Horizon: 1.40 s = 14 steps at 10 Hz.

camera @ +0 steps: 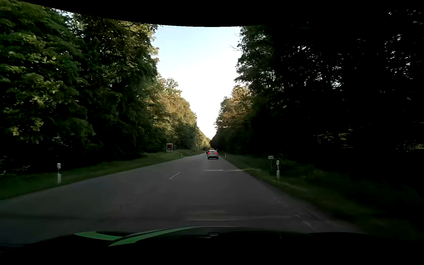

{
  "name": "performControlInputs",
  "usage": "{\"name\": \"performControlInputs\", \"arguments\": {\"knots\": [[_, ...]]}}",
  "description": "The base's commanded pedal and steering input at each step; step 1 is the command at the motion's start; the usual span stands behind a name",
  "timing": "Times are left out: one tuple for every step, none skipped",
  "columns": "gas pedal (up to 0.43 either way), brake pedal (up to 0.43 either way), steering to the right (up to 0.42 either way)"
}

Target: Follow the waypoints while adhering to traffic rules and regulations

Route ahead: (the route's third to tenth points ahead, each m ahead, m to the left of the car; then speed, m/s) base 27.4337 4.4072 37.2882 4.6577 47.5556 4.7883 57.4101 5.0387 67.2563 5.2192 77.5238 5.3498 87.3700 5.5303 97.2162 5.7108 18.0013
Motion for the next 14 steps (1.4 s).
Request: {"name": "performControlInputs", "arguments": {"knots": [[0.169, 0.000, 0.001], [0.169, 0.000, 0.001], [0.169, 0.000, 0.001], [0.169, 0.000, 0.001], [0.169, 0.000, 0.001], [0.169, 0.000, 0.000], [0.169, 0.000, 0.000], [0.169, 0.000, 0.000], [0.169, 0.000, 0.000], [0.169, 0.000, 0.001], [0.169, 0.000, 0.000], [0.169, 0.000, 0.000], [0.169, 0.000, 0.000], [0.169, 0.000, 0.000]]}}
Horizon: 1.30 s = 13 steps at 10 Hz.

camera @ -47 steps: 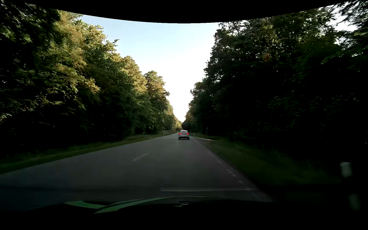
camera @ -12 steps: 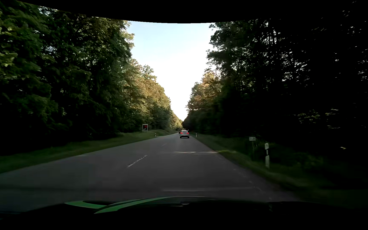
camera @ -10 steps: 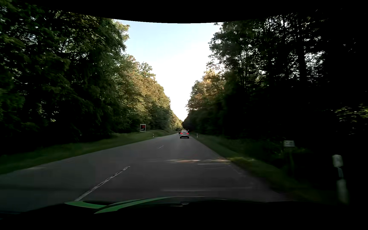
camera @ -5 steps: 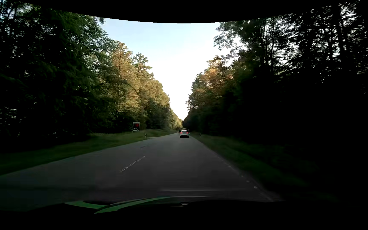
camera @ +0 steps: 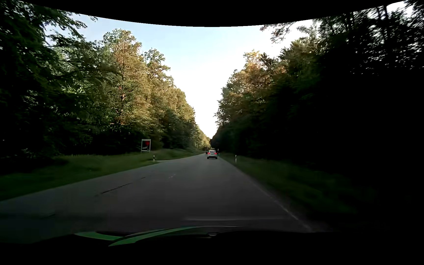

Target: Follow the waypoints while adhering to traffic rules and regulations

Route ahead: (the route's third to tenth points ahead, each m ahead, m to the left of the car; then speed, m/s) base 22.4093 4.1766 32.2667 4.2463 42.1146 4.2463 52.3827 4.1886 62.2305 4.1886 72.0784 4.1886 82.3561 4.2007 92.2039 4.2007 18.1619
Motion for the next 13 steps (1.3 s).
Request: {"name": "performControlInputs", "arguments": {"knots": [[0.169, 0.000, 0.000], [0.169, 0.000, 0.000], [0.169, 0.000, 0.000], [0.169, 0.000, 0.000], [0.169, 0.000, 0.000], [0.169, 0.000, 0.000], [0.169, 0.000, 0.000], [0.169, 0.000, 0.000], [0.169, 0.000, 0.000], [0.169, 0.000, 0.000], [0.169, 0.000, 0.000], [0.169, 0.000, 0.000], [0.169, 0.000, 0.000]]}}
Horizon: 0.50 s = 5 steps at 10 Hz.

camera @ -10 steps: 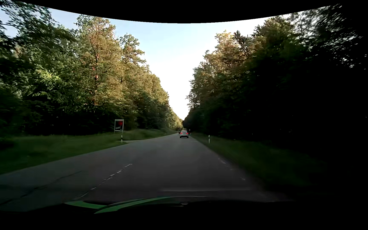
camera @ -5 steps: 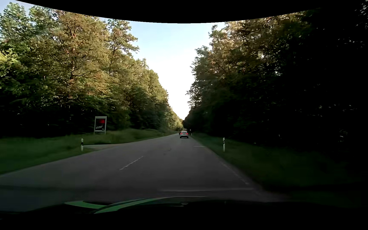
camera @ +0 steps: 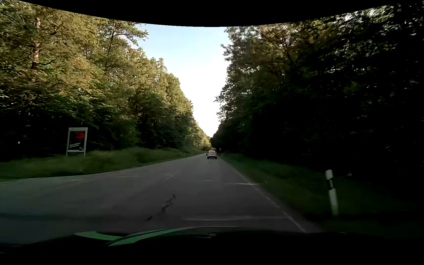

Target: Follow the waypoints while adhering to traffic rules and regulations

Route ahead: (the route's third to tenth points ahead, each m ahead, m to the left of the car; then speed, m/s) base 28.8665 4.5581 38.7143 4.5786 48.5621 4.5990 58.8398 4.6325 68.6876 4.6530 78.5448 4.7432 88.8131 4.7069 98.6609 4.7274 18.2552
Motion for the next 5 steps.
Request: {"name": "performControlInputs", "arguments": {"knots": [[0.169, 0.000, 0.000], [0.169, 0.000, 0.000], [0.169, 0.000, 0.000], [0.169, 0.000, 0.000], [0.169, 0.000, 0.000]]}}
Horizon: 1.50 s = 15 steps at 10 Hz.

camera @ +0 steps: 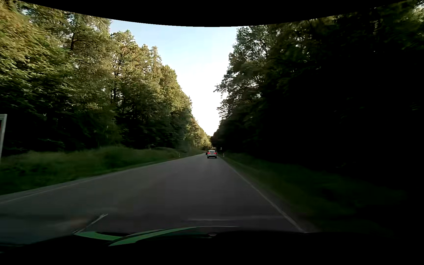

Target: Follow the waypoints while adhering to traffic rules and regulations

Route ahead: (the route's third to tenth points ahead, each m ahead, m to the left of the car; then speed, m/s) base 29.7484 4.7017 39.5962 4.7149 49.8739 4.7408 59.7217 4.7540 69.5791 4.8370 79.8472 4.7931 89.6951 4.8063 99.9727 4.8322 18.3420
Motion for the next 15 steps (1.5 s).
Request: {"name": "performControlInputs", "arguments": {"knots": [[0.169, 0.000, 0.000], [0.169, 0.000, 0.000], [0.169, 0.000, 0.000], [0.169, 0.000, 0.000], [0.157, 0.000, 0.000], [0.157, 0.000, 0.000], [0.150, 0.000, 0.000], [0.150, 0.000, 0.000], [0.150, 0.000, 0.000], [0.150, 0.000, 0.000], [0.150, 0.000, 0.000], [0.150, 0.000, 0.000], [0.150, 0.000, 0.000], [0.150, 0.000, 0.000], [0.150, 0.000, 0.000]]}}
